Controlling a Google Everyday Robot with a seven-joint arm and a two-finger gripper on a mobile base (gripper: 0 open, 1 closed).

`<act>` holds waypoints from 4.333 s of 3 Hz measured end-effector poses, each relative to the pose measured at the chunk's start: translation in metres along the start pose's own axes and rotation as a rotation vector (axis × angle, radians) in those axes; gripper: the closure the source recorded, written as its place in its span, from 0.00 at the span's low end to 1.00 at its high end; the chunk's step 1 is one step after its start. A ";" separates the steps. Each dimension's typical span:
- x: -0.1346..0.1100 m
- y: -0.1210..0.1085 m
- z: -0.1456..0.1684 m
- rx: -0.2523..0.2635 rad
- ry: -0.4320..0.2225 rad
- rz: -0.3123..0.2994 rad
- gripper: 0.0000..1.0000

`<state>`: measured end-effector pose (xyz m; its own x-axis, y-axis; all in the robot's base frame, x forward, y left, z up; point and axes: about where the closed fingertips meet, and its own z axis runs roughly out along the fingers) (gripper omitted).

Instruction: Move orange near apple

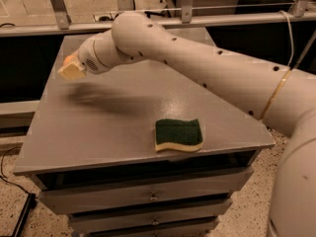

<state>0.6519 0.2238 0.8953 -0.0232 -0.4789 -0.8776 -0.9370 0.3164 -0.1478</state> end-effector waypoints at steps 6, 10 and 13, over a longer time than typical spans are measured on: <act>0.119 -0.154 -0.178 0.408 0.130 0.069 1.00; 0.168 -0.225 -0.205 0.505 0.135 0.148 0.59; 0.177 -0.236 -0.180 0.459 0.120 0.178 0.00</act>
Offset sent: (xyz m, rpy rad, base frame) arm -0.0121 -0.0529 0.0028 -0.0406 0.0045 -0.0497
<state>0.8060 -0.0826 0.8570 -0.2342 -0.4668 -0.8528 -0.6658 0.7162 -0.2092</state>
